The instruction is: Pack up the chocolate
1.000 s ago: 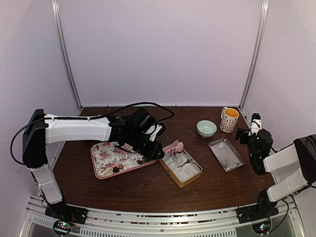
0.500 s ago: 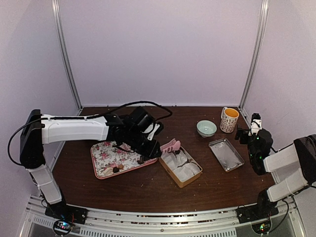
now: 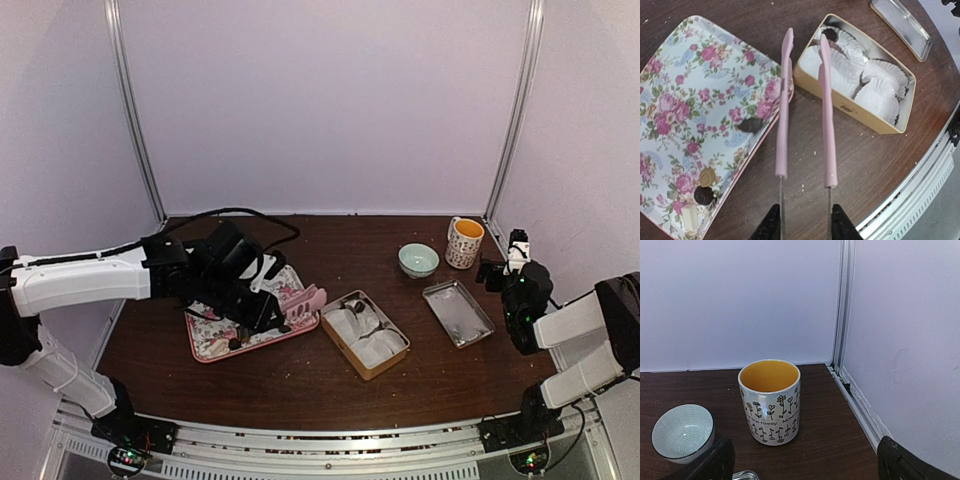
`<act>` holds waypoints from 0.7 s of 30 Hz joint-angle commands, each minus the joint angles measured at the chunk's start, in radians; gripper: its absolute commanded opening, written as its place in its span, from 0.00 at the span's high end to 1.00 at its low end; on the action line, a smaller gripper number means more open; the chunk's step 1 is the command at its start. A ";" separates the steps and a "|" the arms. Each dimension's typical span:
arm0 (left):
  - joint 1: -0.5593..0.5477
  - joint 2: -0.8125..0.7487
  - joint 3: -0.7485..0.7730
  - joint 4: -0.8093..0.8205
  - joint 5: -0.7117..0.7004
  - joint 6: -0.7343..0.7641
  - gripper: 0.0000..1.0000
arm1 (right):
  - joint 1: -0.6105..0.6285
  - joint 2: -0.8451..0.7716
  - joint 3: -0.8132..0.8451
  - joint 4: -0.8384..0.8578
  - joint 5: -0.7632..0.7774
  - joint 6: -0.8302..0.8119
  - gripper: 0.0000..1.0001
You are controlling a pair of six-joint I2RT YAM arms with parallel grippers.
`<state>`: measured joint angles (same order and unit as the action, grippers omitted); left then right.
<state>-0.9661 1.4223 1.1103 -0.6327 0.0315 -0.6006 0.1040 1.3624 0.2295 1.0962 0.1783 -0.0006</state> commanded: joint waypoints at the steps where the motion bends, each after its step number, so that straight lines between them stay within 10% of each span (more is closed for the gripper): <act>1: -0.005 -0.062 -0.048 -0.053 -0.058 -0.048 0.68 | -0.010 -0.003 0.014 0.003 -0.005 0.003 0.00; 21: -0.003 -0.080 -0.075 -0.213 -0.154 -0.095 0.68 | -0.009 -0.003 0.014 0.003 -0.005 0.002 0.00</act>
<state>-0.9661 1.3548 1.0321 -0.8185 -0.0937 -0.6880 0.1040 1.3624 0.2295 1.0962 0.1783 -0.0002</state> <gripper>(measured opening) 0.313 0.999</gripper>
